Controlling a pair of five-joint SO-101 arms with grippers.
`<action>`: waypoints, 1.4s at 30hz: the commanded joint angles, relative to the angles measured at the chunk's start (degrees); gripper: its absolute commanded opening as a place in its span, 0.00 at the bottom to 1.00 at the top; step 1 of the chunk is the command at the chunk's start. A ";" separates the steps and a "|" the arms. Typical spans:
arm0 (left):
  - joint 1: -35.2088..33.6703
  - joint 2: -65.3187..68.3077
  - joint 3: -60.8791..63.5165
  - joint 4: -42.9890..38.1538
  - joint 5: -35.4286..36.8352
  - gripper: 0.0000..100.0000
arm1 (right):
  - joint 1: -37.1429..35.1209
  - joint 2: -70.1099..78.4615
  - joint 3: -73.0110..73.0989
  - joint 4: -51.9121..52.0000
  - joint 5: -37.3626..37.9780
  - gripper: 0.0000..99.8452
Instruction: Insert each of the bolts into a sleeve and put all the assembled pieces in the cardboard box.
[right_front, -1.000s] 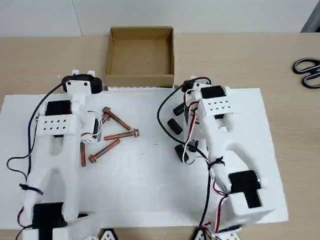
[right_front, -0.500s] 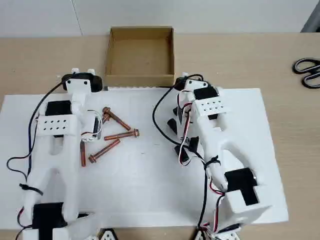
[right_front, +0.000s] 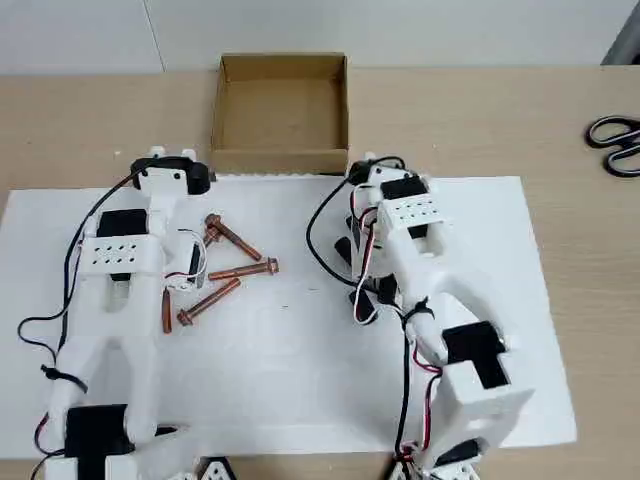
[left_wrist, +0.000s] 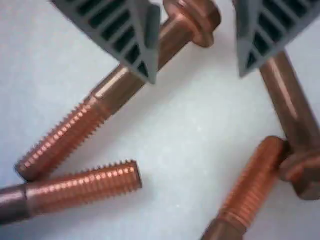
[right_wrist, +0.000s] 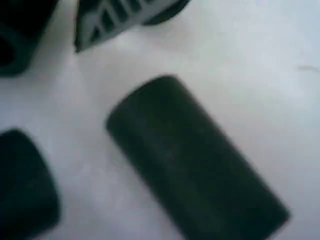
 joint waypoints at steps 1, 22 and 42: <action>-0.18 -0.18 -0.57 -0.97 -0.26 0.11 | -0.04 0.84 -1.93 -1.45 -0.53 0.15; 0.09 -0.35 -0.66 -0.97 0.18 0.11 | 1.36 0.92 -1.93 2.51 -0.53 0.00; 3.52 11.69 -30.55 18.46 -8.44 0.10 | 6.99 0.84 -20.66 20.97 1.05 0.00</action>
